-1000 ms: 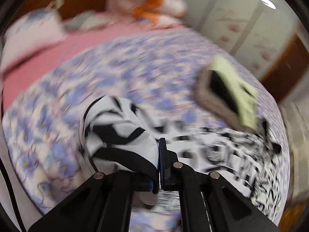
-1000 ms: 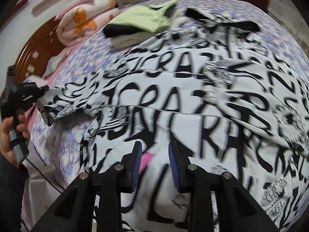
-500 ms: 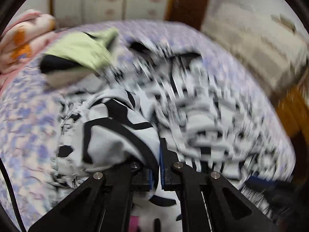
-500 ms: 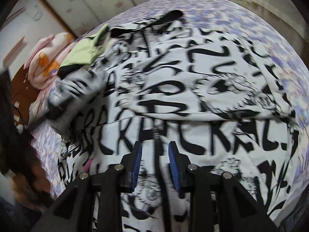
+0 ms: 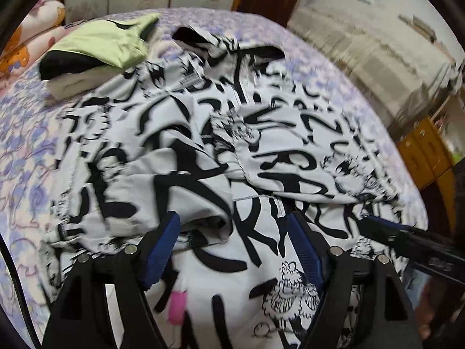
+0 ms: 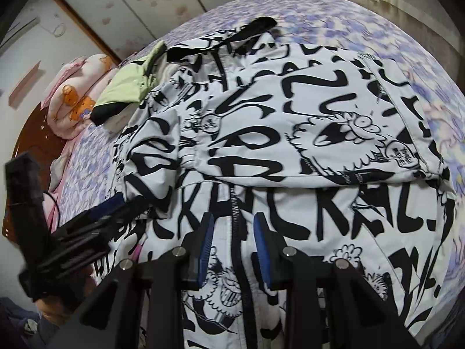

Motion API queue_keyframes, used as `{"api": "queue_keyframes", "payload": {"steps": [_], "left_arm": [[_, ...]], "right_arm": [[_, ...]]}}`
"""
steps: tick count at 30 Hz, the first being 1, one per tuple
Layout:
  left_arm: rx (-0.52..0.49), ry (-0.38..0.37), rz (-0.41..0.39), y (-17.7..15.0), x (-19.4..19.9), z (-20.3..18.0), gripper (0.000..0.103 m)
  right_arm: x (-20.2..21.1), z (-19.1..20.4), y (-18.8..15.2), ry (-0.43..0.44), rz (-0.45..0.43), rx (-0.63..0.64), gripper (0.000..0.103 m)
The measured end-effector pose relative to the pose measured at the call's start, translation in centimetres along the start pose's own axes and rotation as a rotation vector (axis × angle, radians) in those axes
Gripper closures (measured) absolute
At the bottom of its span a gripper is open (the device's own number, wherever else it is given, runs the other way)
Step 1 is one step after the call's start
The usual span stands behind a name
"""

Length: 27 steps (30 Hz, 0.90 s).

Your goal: Fold large clothes

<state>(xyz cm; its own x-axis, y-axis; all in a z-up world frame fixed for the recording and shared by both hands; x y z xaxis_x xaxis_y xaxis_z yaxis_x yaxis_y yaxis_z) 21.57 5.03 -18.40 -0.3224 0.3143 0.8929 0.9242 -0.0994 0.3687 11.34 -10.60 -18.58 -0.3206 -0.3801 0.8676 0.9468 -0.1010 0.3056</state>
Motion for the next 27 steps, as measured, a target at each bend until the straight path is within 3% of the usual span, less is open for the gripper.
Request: {"api": "queue_keyframes", "payload": {"steps": [4,11,15,19,27], "left_arm": [[0.065,0.008,-0.058,-0.9,3.2,2.8,0.028],[0.244,0.066,-0.09,-4.2,6.3,9.8,0.028],[0.313,0.076,-0.063,-6.9,6.4,12.4,0.028],[0.359,0.082,-0.053,-8.5,5.9,13.9,0.028],[0.437,0.113,-0.066,-8.8,5.5,16.6,0.028]], "right_arm": [[0.0,1.9,0.0,-0.008,-0.009,0.053,0.073],[-0.8,9.4,1.2,-0.063,-0.058,0.321,0.05],[-3.4,13.7,1.1,-0.148,-0.053,0.542,0.049],[-5.7,17.4,0.7,-0.153,-0.032,0.691,0.049],[-11.1,21.9,2.1,-0.138,0.038,0.721,0.049]]}}
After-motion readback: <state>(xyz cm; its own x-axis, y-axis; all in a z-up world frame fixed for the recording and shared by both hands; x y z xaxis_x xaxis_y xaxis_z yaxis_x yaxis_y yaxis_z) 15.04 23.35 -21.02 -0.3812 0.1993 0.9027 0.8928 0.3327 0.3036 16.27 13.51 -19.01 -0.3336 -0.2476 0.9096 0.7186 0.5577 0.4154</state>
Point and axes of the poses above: each gripper's, at about its wrist camera, not at the fingertips, and x roughly against the way its jaws point, z to its left, y to its top, the point moved 10 cm from there along -x, roughly the way its jaws point, and after that the axes turned 10 degrees about z, right-handed, at the moved point
